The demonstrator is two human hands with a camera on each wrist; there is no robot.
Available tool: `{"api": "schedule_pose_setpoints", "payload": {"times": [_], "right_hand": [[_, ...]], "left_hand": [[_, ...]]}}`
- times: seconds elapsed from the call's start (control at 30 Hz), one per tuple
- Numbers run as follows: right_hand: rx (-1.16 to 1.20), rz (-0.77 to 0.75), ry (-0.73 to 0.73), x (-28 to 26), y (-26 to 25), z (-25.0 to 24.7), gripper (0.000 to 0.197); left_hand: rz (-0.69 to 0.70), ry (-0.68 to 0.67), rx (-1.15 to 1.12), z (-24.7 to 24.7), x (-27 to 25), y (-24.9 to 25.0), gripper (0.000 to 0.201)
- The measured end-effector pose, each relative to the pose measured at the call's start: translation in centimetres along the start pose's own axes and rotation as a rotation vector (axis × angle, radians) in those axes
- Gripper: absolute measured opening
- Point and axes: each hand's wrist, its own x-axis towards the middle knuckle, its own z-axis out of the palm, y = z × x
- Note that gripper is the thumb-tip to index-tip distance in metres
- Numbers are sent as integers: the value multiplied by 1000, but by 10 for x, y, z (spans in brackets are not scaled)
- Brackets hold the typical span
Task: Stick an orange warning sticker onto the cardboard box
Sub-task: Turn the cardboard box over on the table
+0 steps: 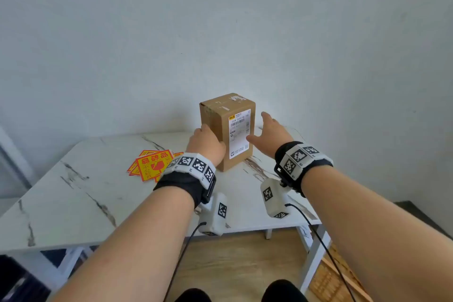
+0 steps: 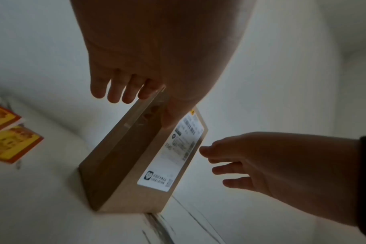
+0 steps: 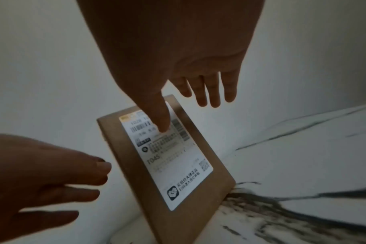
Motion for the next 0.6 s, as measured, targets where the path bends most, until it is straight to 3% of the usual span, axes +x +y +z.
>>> {"api": "schedule_pose_setpoints", "payload": {"times": [0.23,0.6], "right_hand": [[135,88,-89,20,11,18,75],[219,45,20,9,5,32,44]], "left_hand": [[-78,-112,-71,24,16,-11,54],[-45,-67,-166,20,10,-21,43]]}}
